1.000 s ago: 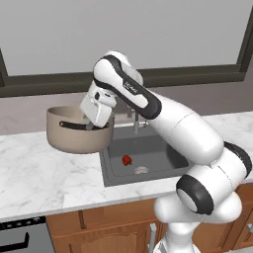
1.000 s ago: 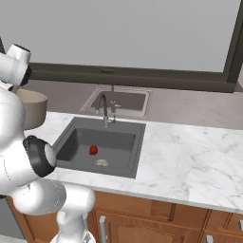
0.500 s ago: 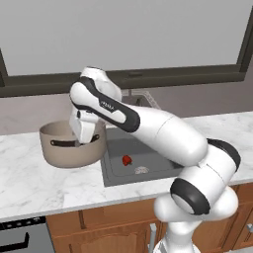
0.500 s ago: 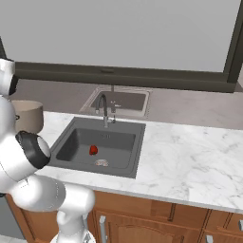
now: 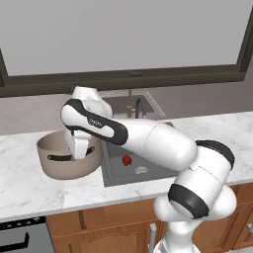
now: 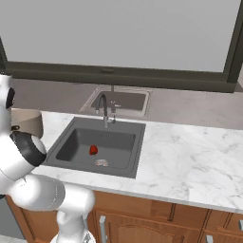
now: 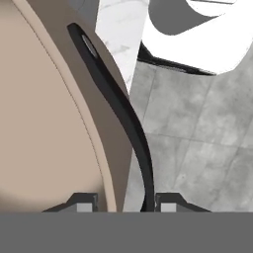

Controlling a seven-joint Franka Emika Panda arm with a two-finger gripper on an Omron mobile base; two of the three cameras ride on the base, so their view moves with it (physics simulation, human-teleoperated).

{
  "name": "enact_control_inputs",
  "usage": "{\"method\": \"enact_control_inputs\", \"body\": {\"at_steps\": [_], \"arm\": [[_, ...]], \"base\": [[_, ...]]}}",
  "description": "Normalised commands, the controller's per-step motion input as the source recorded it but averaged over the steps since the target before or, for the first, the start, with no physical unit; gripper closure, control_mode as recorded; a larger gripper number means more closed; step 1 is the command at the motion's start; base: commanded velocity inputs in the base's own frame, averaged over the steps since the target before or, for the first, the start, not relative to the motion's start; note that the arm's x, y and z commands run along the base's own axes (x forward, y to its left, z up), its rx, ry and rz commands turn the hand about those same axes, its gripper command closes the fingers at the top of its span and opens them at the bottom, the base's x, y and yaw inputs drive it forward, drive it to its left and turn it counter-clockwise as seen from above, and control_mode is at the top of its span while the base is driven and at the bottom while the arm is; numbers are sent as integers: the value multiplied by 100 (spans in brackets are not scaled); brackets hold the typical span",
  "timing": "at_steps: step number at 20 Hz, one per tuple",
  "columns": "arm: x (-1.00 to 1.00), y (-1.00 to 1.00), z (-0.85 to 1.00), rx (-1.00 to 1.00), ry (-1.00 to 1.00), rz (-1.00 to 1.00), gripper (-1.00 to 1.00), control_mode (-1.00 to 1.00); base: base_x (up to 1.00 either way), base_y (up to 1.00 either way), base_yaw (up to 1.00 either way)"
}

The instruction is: Dump the bell pepper from the pot into the sink. Then turn on the water and wash the bell pepper. Then turn off the water and put the bell pepper back in the pot.

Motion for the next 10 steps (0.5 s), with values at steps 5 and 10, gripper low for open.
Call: {"method": "enact_control_inputs", "body": {"at_steps": [5, 10], "arm": [[0, 4, -61, 0, -17, 0, 100, -100], [0, 1, -53, 0, -16, 0, 100, -100]], "base": [[0, 0, 0], [0, 0, 0]]}}
